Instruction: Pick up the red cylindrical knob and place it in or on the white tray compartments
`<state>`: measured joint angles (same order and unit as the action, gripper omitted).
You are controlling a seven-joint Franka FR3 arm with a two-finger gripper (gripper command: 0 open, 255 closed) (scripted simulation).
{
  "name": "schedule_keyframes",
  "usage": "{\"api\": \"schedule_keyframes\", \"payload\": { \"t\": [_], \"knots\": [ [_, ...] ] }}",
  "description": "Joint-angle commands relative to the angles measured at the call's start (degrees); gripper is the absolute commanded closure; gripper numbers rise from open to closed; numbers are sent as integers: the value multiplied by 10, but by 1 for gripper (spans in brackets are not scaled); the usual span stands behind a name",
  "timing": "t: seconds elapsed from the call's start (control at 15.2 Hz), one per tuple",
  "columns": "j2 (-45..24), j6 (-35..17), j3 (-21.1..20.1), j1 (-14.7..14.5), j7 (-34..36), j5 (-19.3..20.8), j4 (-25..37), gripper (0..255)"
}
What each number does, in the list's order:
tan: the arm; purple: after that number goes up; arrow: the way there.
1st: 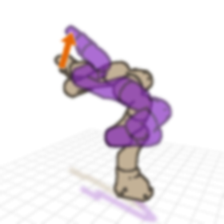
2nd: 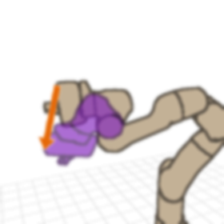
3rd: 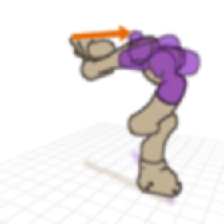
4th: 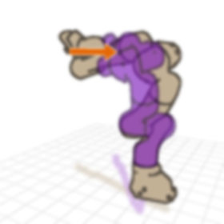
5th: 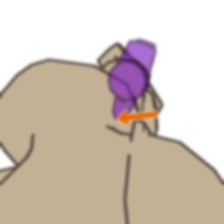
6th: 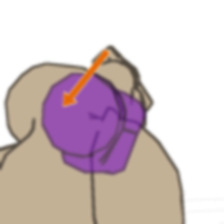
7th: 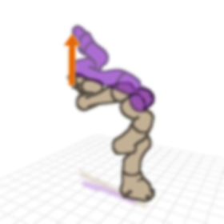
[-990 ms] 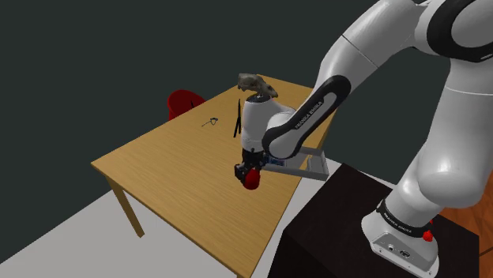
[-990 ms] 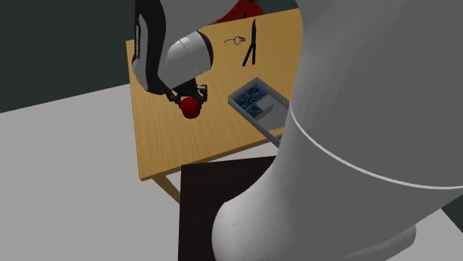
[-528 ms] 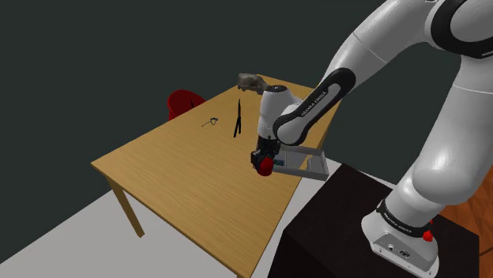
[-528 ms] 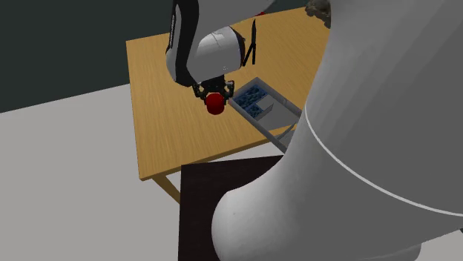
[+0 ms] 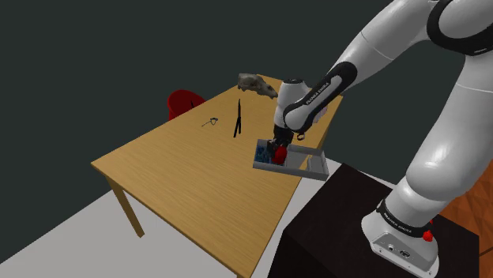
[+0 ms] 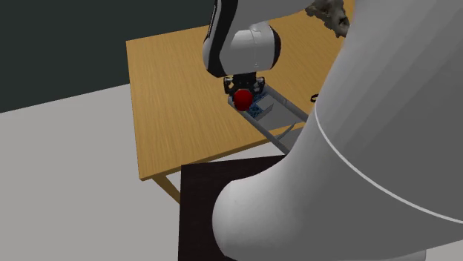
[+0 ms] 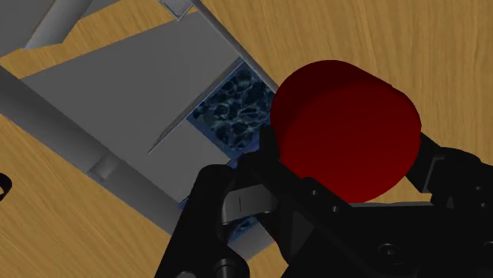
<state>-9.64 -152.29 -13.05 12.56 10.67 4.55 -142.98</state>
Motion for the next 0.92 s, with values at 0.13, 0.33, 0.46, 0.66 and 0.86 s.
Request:
{"api": "schedule_keyframes", "payload": {
  "t": [0.13,0.33,0.46,0.66,0.86],
  "knots": [
    [-5,3,22,41,-70,-6,9,255],
    [-15,8,38,71,-118,-9,25,255],
    [-24,13,48,90,-150,-11,39,255],
    [-45,2,56,100,-164,-8,49,255],
    [-69,-19,60,97,-159,-1,51,255]
  ]
}}
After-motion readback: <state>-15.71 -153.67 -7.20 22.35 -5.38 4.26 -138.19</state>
